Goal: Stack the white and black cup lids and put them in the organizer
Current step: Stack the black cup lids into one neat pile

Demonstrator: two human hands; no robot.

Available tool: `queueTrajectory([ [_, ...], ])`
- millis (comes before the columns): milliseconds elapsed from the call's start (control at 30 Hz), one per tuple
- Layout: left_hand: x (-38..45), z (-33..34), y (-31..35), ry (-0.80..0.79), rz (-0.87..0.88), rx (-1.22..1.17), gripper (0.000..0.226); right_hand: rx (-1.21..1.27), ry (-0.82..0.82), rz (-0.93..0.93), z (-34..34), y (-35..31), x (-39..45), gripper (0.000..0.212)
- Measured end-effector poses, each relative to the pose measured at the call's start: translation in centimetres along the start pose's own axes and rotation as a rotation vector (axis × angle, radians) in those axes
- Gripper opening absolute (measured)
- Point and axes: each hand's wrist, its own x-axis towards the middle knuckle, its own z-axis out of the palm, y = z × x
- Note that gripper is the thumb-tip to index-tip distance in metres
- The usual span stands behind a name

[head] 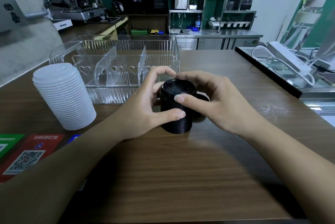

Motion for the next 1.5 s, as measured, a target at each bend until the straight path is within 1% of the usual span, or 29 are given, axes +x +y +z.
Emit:
queueTrajectory([
  [100,-0.1,0.0,0.0,-0.013,0.010,-0.001,0.066,0.000,-0.001,-0.002,0.0,0.3,0.1,0.048],
  [200,0.0,-0.1,0.0,-0.011,0.029,0.029,0.058,0.003,0.002,-0.007,-0.5,0.7,0.1,0.056],
  [233,0.1,-0.2,0.0,-0.002,0.038,0.039,0.056,0.011,0.017,-0.010,-0.9,0.9,0.1,0.053],
  [333,0.2,-0.5,0.0,0.018,0.061,0.060,0.052,0.016,0.113,0.005,-2.5,1.8,0.5,0.028],
  [400,0.2,-0.6,0.0,0.034,0.062,0.071,0.052,-0.137,0.129,0.027,-3.6,2.9,0.7,0.021],
  [500,0.3,-0.7,-0.2,0.052,0.067,0.085,0.053,-0.423,0.005,0.049,-4.0,4.1,0.6,0.017],
  [567,0.3,-0.7,-0.2,0.064,0.074,0.099,0.053,-0.494,-0.101,0.061,-3.6,4.5,0.4,0.018],
  [633,0.3,-0.8,-0.2,0.078,0.079,0.113,0.053,-0.549,-0.163,0.062,-3.2,4.7,0.2,0.020],
  [733,0.3,-0.9,-0.2,0.084,0.071,0.136,0.053,-0.608,-0.156,0.077,-2.9,5.1,0.2,0.024],
  [900,0.2,-0.9,0.0,0.091,0.062,0.158,0.053,-0.595,-0.153,0.099,-2.7,5.7,0.2,0.012],
  [1167,0.3,-0.8,0.0,0.094,0.070,0.159,0.054,-0.598,-0.150,0.077,-2.6,5.6,0.4,0.008],
  [1233,0.2,-0.8,0.0,0.092,0.068,0.164,0.055,-0.584,-0.089,0.052,-2.8,5.1,0.4,0.006],
  [1333,0.1,-0.8,0.1,0.092,0.061,0.172,0.055,-0.495,0.137,0.069,-3.8,3.8,0.6,0.011],
  [1400,0.0,-0.7,0.2,0.093,0.052,0.185,0.055,-0.370,0.260,0.126,-4.1,2.9,0.6,0.017],
  [1500,-0.1,-0.7,0.4,0.078,0.045,0.218,0.056,-0.101,0.351,0.146,-3.9,1.8,0.5,0.024],
])
